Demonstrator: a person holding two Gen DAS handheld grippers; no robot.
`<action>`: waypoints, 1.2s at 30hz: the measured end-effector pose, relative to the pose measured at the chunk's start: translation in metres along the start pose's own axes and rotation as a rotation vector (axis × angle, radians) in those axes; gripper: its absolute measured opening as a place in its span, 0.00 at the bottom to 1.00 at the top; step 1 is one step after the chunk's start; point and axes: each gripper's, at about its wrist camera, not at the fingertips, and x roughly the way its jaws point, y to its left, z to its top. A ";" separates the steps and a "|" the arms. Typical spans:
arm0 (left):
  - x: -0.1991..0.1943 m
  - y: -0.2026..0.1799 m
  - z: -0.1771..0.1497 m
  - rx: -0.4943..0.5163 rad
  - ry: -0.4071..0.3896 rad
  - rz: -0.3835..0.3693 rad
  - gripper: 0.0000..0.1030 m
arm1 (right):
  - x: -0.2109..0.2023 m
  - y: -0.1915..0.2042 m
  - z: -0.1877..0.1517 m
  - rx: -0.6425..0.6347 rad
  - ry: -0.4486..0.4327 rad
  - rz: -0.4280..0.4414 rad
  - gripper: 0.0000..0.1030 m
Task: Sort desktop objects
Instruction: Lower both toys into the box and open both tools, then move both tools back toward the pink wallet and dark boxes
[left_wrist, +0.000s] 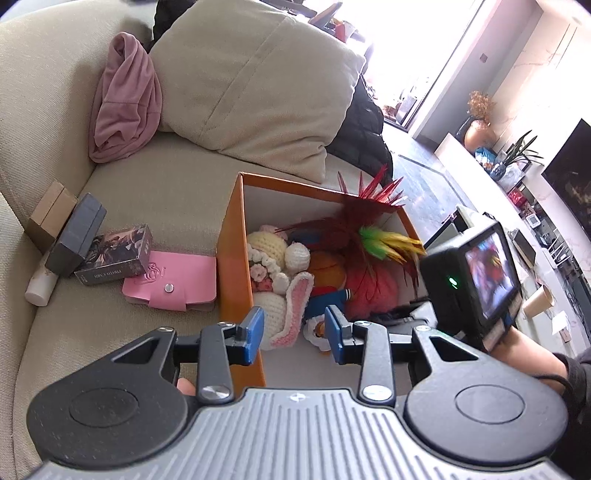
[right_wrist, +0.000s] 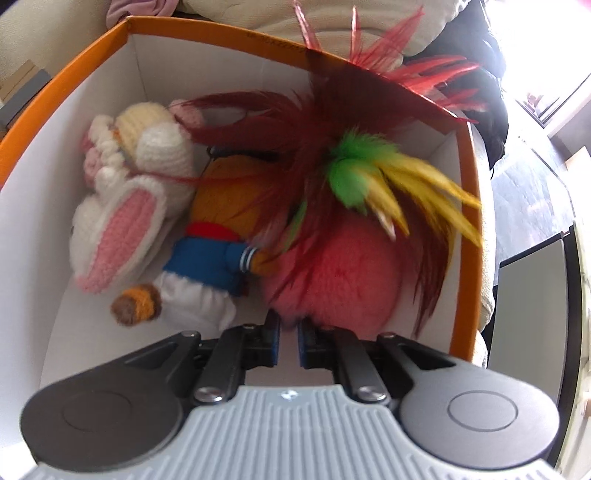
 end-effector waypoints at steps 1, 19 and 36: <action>0.000 0.000 0.000 -0.001 -0.002 0.004 0.40 | -0.004 0.000 -0.003 -0.003 -0.003 0.014 0.08; -0.016 0.008 -0.013 -0.019 -0.088 0.084 0.40 | -0.085 -0.002 -0.043 0.084 -0.317 0.186 0.32; -0.055 0.103 -0.008 -0.202 -0.085 0.249 0.40 | -0.129 0.096 0.012 -0.083 -0.457 0.359 0.46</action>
